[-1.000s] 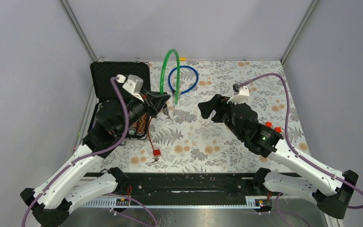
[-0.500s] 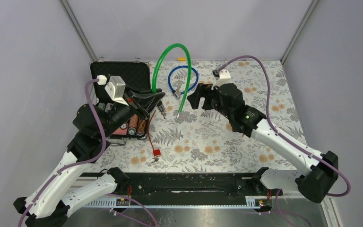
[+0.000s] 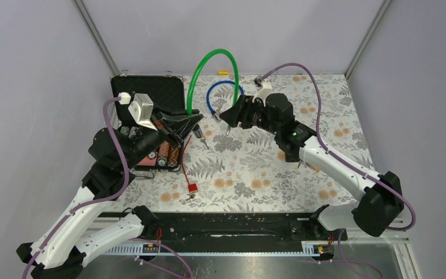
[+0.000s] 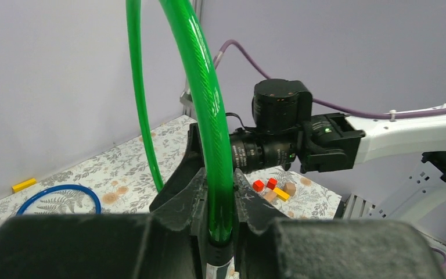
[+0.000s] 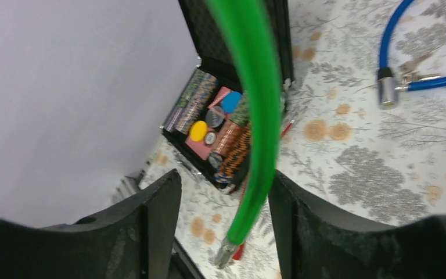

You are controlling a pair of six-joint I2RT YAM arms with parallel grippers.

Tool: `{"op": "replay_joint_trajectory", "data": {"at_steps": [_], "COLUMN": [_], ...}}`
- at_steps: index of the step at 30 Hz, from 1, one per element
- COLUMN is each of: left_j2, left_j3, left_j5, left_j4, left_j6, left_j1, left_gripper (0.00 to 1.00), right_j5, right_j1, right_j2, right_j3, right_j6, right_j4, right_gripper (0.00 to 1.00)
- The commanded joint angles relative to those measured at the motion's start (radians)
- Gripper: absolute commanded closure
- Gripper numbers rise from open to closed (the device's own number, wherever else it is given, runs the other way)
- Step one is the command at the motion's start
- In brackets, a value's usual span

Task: Lock with the key
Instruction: Pick up the lock from the center of the board, then lock the lock.

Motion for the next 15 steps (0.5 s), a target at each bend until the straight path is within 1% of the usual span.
{"op": "replay_joint_trajectory", "data": {"at_steps": [1, 2, 3, 5, 6, 7, 10, 15], "left_j2": [-0.022, -0.018, -0.013, -0.006, -0.004, -0.001, 0.008, 0.017], "left_j3": [0.053, 0.055, 0.056, 0.043, 0.030, 0.016, -0.033, -0.117], "left_j5": [-0.005, -0.009, -0.012, -0.021, -0.023, -0.022, -0.008, 0.062], "left_j4": [0.157, 0.157, 0.158, 0.176, 0.191, 0.208, 0.257, 0.361], "left_j6": [-0.019, -0.025, -0.032, -0.053, -0.067, -0.082, -0.122, -0.164], "left_j1": [0.003, 0.004, 0.003, 0.003, 0.003, 0.003, 0.003, 0.004], "left_gripper": [1.00, 1.00, 1.00, 1.00, 1.00, 1.00, 1.00, 1.00], "right_j5": [-0.152, -0.163, -0.173, -0.190, -0.195, -0.196, -0.170, -0.069], "right_j1": [-0.035, -0.037, -0.038, -0.038, -0.039, -0.038, -0.038, -0.038], "right_j2": [0.039, 0.044, 0.047, 0.049, 0.043, 0.030, -0.045, -0.207], "right_j3": [-0.028, -0.034, -0.036, -0.036, -0.036, -0.040, -0.088, -0.153], "right_j6": [0.148, 0.164, 0.175, 0.205, 0.226, 0.248, 0.340, 0.445], "right_j4": [0.169, 0.185, 0.199, 0.214, 0.217, 0.230, 0.306, 0.338], "right_gripper": [0.47, 0.54, 0.68, 0.87, 0.95, 1.00, 1.00, 1.00]}}
